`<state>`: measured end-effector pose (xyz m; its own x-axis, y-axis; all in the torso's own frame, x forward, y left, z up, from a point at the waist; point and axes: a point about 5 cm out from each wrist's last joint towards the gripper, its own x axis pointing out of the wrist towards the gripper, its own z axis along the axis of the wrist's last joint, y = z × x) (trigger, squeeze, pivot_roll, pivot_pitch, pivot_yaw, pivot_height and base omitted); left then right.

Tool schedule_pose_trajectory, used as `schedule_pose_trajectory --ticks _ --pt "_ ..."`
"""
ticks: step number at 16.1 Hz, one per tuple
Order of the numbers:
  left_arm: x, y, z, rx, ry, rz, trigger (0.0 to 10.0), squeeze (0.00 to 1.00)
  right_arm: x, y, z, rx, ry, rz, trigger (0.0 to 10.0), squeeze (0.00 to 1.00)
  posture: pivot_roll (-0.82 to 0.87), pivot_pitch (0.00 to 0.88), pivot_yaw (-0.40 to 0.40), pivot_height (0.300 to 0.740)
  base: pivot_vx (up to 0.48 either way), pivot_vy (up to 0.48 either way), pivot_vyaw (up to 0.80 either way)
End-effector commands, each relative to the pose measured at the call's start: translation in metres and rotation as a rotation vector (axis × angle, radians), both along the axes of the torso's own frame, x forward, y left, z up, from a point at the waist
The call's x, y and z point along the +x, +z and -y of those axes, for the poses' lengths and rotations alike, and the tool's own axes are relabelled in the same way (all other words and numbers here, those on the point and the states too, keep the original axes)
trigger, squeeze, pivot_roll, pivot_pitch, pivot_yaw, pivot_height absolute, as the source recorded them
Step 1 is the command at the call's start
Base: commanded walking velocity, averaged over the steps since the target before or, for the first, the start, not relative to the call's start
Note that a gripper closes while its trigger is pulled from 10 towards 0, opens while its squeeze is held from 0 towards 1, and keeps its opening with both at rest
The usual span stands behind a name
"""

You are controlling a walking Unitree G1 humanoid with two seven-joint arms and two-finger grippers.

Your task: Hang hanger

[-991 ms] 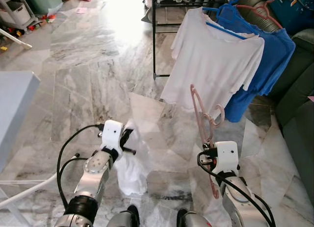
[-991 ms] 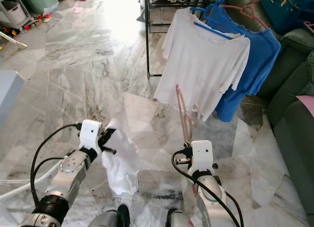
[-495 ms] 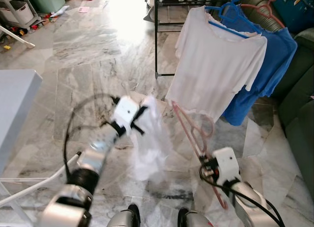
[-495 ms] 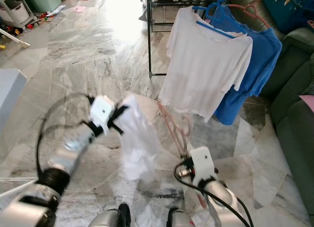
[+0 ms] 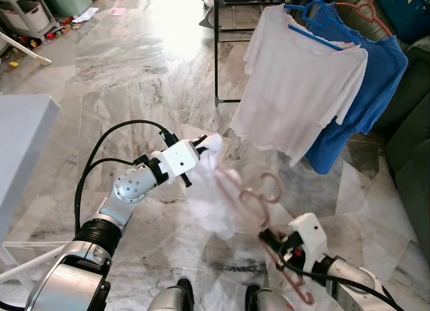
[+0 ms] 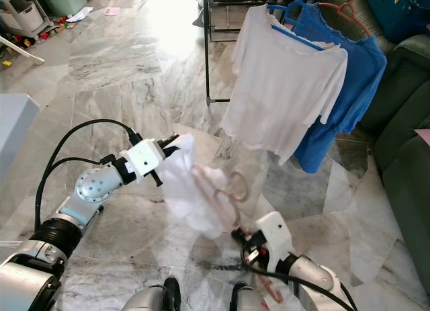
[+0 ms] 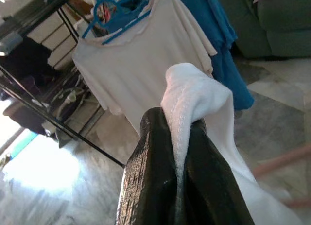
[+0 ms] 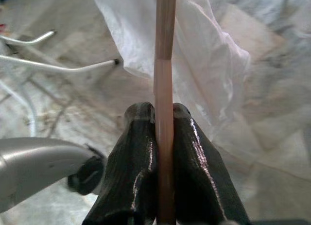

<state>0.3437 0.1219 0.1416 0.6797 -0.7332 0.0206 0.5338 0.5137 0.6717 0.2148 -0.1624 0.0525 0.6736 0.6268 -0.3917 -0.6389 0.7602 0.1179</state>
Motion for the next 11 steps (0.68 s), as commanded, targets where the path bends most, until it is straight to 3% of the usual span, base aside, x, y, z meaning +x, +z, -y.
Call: schedule_pose_trajectory --ticks 1,3,8,11 --pt "-0.001 0.003 -0.001 0.041 -0.020 0.047 10.0 0.00 -0.008 0.004 -0.009 0.040 0.085 -0.017 10.0 0.00 -0.09 0.226 0.068 0.740 0.000 0.000 0.00" --pt "0.000 0.001 -0.005 0.057 -0.005 0.052 10.0 0.00 -0.014 0.005 -0.009 0.048 0.142 -0.045 10.0 0.00 -0.09 0.226 0.068 0.740 0.000 0.000 0.00" --pt "0.006 -0.001 -0.020 0.175 0.092 0.135 10.0 0.00 -0.027 0.001 0.010 -0.042 0.234 -0.128 10.0 0.00 -0.09 0.230 0.073 0.740 0.000 0.000 0.00" --pt "0.011 -0.001 -0.023 0.148 0.160 0.130 10.0 0.00 -0.033 0.000 0.010 -0.035 0.270 -0.155 10.0 0.00 -0.09 0.231 0.072 0.740 0.000 0.000 0.00"
